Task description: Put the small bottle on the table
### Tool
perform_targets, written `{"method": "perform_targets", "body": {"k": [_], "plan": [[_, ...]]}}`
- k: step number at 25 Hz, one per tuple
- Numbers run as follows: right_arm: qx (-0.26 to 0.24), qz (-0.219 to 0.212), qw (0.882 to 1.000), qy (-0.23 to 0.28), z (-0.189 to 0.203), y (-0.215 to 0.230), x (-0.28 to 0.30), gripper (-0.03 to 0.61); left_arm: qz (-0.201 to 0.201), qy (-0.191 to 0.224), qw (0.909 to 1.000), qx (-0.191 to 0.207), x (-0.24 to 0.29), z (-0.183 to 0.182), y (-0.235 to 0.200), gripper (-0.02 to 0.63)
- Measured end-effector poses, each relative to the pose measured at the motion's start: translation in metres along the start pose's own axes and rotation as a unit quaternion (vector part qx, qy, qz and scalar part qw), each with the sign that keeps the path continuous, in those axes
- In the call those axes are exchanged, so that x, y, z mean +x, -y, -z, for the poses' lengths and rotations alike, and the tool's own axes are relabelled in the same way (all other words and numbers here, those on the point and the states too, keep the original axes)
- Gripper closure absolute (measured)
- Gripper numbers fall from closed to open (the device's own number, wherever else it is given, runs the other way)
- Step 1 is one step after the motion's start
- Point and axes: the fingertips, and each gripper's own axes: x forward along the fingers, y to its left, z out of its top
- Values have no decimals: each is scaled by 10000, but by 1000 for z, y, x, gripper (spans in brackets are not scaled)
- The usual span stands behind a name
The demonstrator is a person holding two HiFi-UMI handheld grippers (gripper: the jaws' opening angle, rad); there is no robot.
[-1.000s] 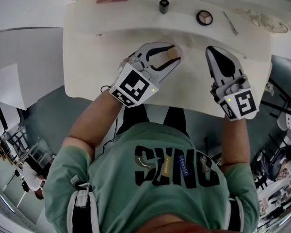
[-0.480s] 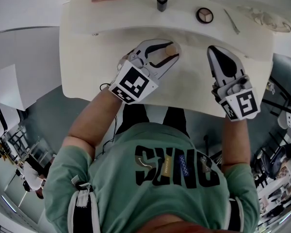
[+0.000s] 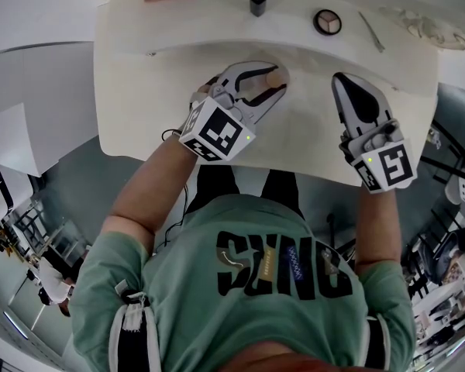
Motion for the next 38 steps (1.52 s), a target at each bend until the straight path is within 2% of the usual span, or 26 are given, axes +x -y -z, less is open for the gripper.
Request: {"method": "perform_targets", "body": {"k": [3, 10, 13, 24, 38], "plan": [[27, 7, 10000, -15, 1, -1, -1, 584, 36, 136, 9998, 173, 1, 0, 2, 468], [28, -28, 10000, -42, -7, -7, -4, 584, -56, 91, 9999, -35, 0, 1, 3, 466], [20, -43, 10000, -38, -13, -9, -6, 584, -46, 178, 9997, -142, -3, -5, 5, 412], [-68, 47, 10000, 17, -53, -13, -28, 584, -219, 458, 9985, -196, -56, -56, 3, 396], [-273, 80, 9995, 129, -140, -31, -69, 584, -629, 1039, 9925, -116, -151, -157, -5, 405]]}}
